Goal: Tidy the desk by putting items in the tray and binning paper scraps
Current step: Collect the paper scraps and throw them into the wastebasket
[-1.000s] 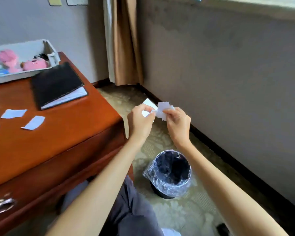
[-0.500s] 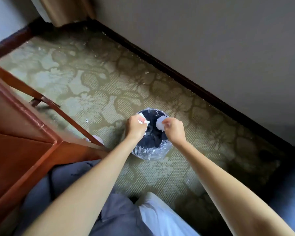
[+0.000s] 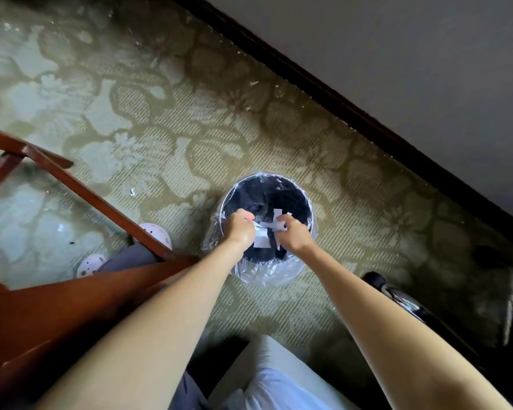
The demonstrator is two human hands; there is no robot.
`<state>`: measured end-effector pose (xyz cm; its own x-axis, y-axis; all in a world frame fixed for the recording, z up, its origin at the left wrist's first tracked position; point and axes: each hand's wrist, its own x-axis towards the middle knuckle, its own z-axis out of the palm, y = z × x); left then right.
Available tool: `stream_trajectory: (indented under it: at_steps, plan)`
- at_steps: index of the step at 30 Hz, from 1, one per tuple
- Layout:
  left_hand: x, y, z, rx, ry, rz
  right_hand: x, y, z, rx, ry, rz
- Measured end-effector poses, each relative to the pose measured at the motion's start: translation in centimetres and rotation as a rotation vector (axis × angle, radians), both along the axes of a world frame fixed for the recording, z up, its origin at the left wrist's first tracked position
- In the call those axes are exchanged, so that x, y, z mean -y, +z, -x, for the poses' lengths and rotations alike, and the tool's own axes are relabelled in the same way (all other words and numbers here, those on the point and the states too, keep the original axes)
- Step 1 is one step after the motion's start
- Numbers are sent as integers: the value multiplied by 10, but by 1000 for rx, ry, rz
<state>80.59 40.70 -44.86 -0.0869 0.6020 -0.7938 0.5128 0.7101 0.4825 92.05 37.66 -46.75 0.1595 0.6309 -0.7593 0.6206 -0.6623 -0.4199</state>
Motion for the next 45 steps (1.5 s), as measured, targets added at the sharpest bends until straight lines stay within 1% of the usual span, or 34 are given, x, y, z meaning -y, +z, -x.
stream_trajectory:
  at_steps: [4, 7, 10, 13, 15, 19, 23, 26, 30, 34, 37, 39, 42, 44, 45]
  plan:
    - [-2, -5, 10, -13, -20, 11, -4, -5, 5, 17, 52, 71]
    - [-2, 2, 21, -60, -61, -27, -3, -1, 8, 47, 92, 63]
    - [1, 25, 29, -151, -198, -69, 0, 15, 12, 118, 185, 38]
    - [3, 60, 34, -259, -349, -150, -1, 47, 16, 208, 321, -23]
    - [2, 91, 36, -302, -394, -220, -3, 79, 20, 277, 388, -129]
    - [-2, 172, 47, -389, -400, -494, -13, 157, 36, 419, 480, -412]
    - [7, 265, 69, -515, -366, -794, -12, 247, 65, 486, 462, -734]
    - [28, 333, 100, -596, -266, -974, -1, 308, 95, 474, 422, -978]
    - [70, 397, 158, -677, -100, -1118, 26, 372, 147, 388, 422, -1245]
    - [131, 418, 223, -845, -5, -1098, 66, 408, 215, 222, 500, -1402]
    - [178, 412, 273, -922, 89, -1003, 100, 414, 270, 115, 608, -1425]
    - [205, 404, 302, -929, 162, -939, 117, 409, 302, 56, 704, -1418]
    - [243, 389, 344, -975, 260, -816, 137, 395, 347, 2, 893, -1348]
    - [262, 381, 365, -1069, 287, -721, 145, 386, 368, 9, 1026, -1274]
    - [270, 378, 375, -1085, 310, -664, 148, 382, 376, 44, 1088, -1240]
